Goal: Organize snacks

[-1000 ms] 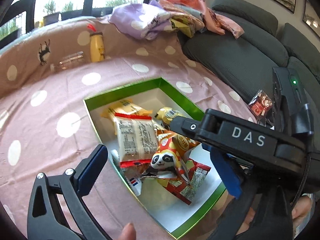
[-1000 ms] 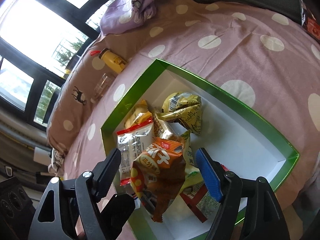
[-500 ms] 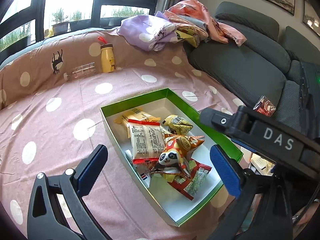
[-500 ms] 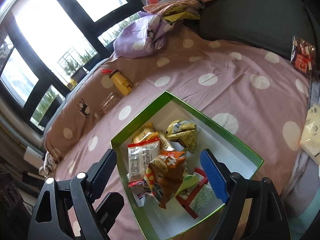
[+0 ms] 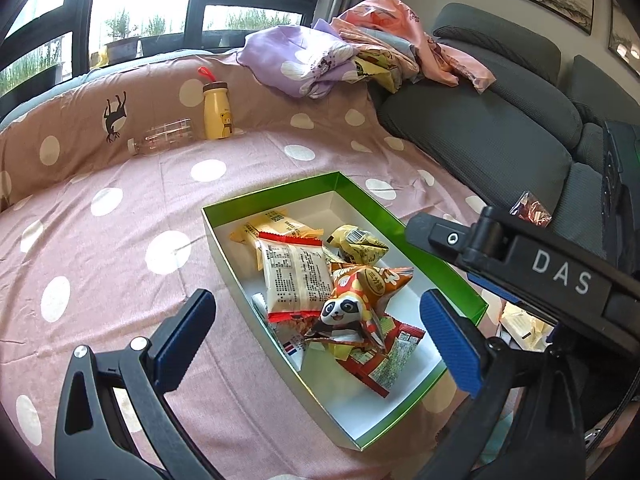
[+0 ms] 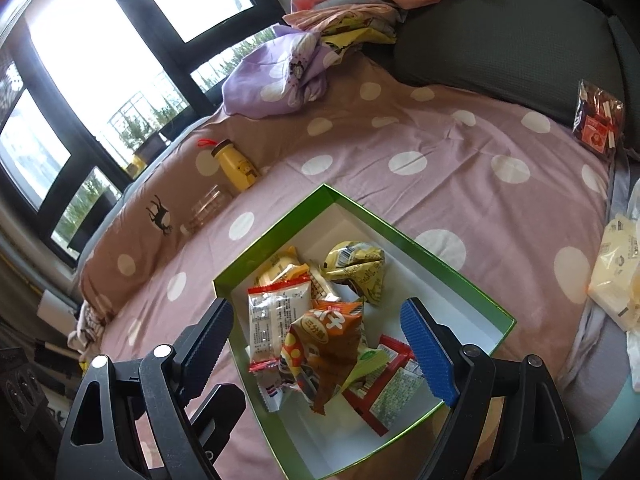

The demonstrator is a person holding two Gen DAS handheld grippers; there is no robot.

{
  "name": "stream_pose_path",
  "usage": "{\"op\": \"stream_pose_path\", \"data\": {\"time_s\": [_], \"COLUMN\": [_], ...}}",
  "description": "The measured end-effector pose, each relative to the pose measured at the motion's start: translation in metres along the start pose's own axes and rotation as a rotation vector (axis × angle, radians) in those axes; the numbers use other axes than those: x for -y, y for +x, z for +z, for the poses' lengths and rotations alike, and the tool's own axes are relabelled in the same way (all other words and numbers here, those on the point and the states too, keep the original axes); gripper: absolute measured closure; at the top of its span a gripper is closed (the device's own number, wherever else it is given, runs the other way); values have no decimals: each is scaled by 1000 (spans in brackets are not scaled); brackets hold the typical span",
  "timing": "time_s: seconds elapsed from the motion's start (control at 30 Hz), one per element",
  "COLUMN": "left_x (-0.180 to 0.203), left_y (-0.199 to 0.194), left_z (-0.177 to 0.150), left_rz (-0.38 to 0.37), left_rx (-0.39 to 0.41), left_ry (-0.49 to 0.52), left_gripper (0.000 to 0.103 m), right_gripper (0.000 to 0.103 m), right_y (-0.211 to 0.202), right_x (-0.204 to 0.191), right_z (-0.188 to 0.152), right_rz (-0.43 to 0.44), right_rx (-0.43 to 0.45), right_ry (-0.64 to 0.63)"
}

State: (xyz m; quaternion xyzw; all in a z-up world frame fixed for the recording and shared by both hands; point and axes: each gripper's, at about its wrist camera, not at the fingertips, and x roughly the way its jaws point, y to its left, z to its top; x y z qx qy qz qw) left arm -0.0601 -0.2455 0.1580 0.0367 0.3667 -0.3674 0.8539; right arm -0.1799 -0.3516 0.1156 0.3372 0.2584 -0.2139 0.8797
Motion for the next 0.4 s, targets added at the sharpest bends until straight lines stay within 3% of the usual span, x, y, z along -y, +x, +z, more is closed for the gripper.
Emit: {"op": "stream_pose_path", "data": {"time_s": [0.4], "left_x": [1], "left_y": [3], "left_z": [-4], "left_rz": [2], "left_rx": [-15], "left_ry": [-4], "left_gripper": [1], "right_gripper": [17], "right_y": [2], "right_x": [-2], "right_z": [-3], "right_rz": [-21], "right_rx": [-6], "right_ry": [-14]}}
